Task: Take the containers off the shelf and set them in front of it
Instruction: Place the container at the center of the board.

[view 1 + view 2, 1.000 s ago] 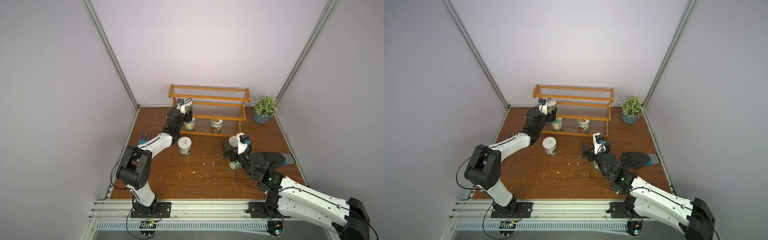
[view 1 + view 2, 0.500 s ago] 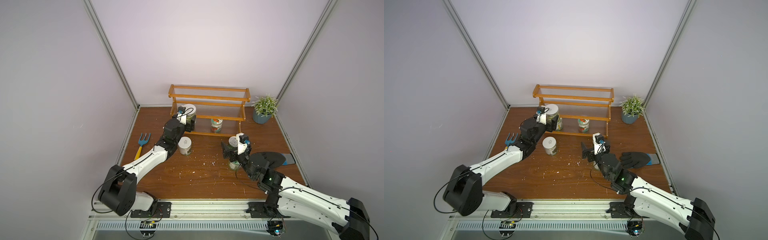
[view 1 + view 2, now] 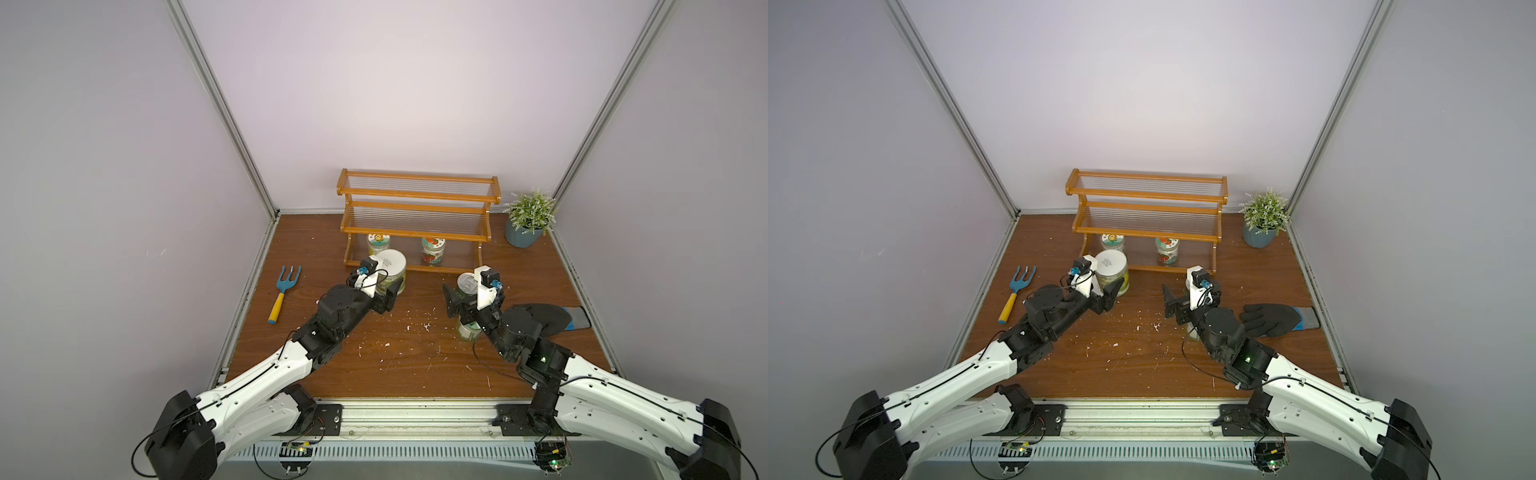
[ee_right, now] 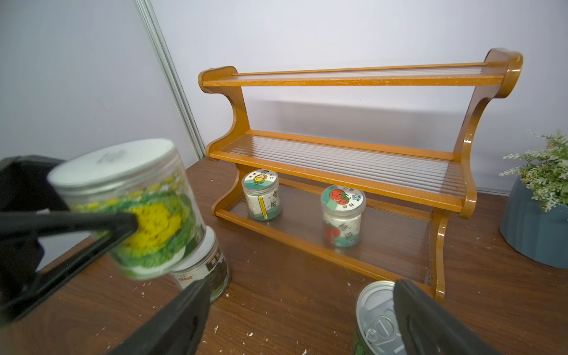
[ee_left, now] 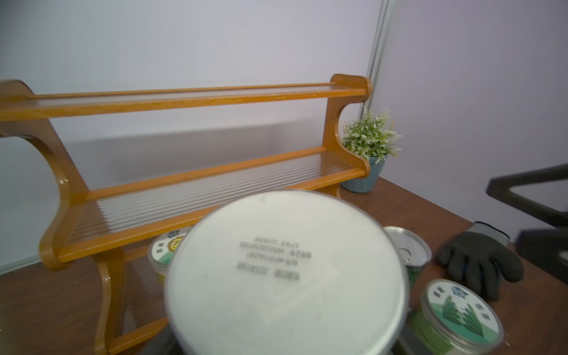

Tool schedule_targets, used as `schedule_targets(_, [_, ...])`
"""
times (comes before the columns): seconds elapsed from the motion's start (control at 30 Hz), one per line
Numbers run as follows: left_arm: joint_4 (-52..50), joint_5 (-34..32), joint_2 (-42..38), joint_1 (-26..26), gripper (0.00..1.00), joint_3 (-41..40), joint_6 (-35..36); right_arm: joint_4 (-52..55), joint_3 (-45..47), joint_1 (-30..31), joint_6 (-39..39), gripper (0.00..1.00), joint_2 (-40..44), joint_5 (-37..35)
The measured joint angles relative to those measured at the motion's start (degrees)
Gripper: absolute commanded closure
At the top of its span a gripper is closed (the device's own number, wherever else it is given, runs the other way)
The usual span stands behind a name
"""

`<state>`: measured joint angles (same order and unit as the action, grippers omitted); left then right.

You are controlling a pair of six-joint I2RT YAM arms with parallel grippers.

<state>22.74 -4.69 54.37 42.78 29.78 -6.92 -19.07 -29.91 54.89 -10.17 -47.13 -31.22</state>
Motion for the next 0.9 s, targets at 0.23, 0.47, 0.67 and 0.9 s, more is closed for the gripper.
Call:
schedule_targets(0.23, [-2.2,-4.5,-3.8,6.5,0.44,-7.5,-3.8,0.0,0.0,-0.2,0.7,0.01,0.8,0.0])
schedule_targets(0.47, [-3.6,-10.3,-8.6,6.7,0.45,-14.5,-6.8,0.0,0.0,-0.4,1.4,0.01,1.1,-0.2])
schedule_targets(0.67, [-1.7,-14.1,-9.2,6.7,0.45,-21.3,-9.1,-0.4,0.0,-0.9,2.2,0.01,1.0,-0.2])
schedule_targets(0.9, [4.7,-17.8,-6.3,6.7,0.45,-26.7,-10.9,-0.3,0.0,-1.0,2.7,0.01,1.0,-0.2])
